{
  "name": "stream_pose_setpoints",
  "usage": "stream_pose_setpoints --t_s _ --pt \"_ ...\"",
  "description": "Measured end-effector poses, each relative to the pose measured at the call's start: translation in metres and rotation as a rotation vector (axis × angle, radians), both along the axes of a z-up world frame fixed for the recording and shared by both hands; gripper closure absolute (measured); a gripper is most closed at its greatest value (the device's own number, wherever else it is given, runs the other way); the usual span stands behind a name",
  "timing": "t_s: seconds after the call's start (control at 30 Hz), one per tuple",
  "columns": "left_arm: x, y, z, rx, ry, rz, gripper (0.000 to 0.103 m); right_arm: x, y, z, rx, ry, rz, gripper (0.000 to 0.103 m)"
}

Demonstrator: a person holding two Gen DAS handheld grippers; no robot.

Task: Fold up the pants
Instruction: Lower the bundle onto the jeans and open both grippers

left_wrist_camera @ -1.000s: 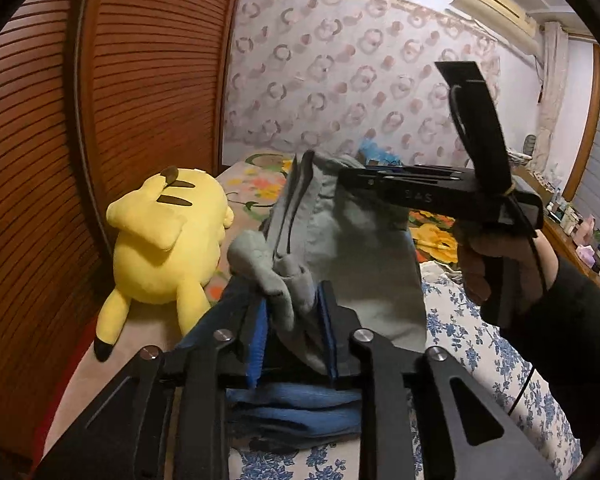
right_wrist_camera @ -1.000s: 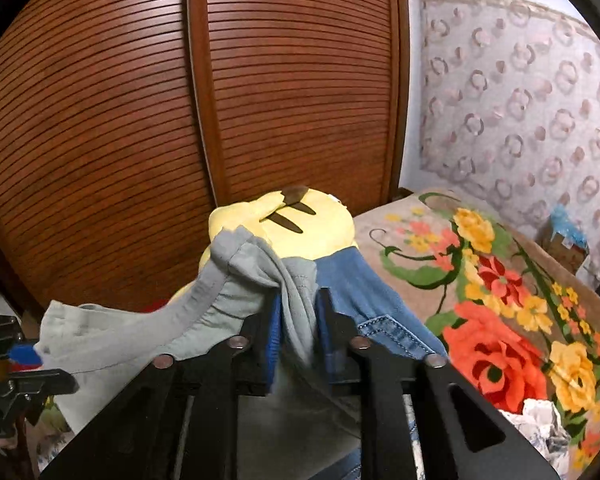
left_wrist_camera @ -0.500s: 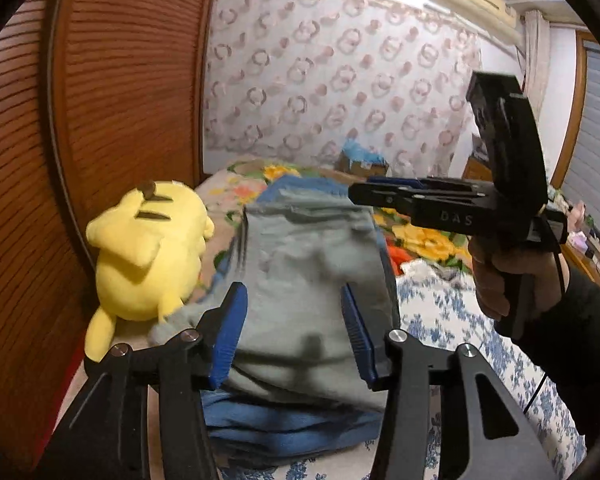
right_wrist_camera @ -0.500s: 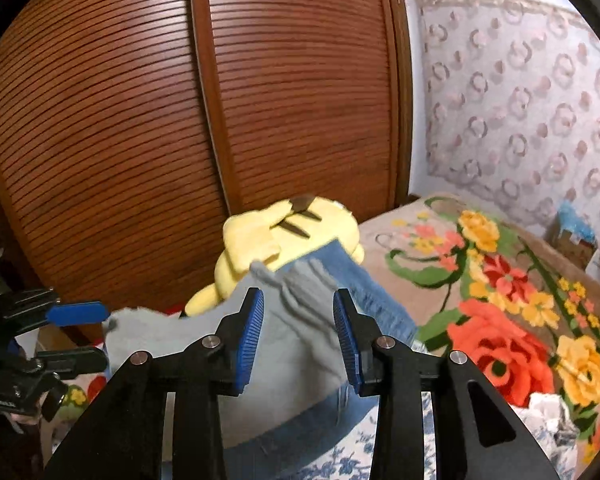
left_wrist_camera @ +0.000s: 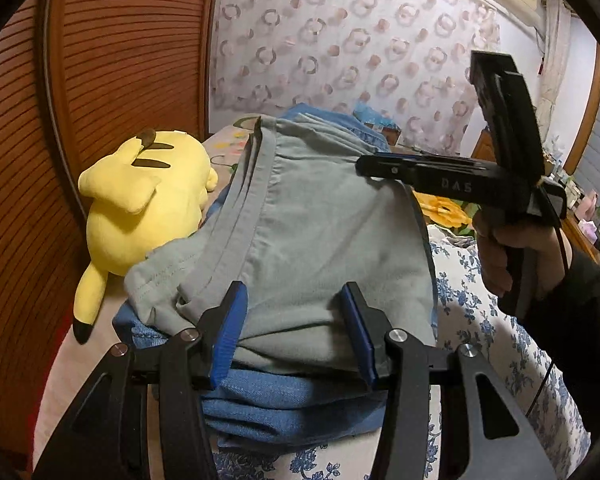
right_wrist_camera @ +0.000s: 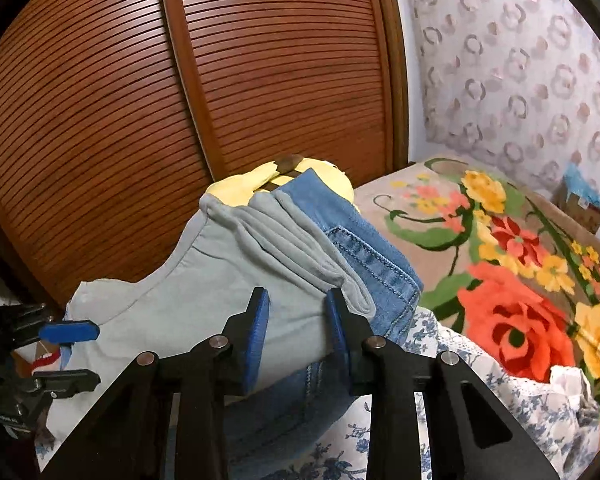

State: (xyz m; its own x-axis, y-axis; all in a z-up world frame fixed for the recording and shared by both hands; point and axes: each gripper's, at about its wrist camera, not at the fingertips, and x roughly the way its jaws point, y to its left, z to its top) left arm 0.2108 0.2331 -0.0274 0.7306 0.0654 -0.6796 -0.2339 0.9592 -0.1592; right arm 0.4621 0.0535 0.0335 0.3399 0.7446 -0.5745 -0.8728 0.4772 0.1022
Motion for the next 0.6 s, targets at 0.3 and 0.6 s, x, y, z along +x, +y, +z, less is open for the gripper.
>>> stream_pose_setpoints --t_s 0.3,0.6 --pt "-0.001 0.0 0.004 0.025 0.011 0.009 0.053 -0.034 -0.017 0.012 0.018 -0.026 -0.047 0.073" --pt "-0.021 0.0 0.018 0.068 -0.005 0.038 0.053 -0.074 -0.031 0.018 0.027 -0.027 -0.057 0.071"
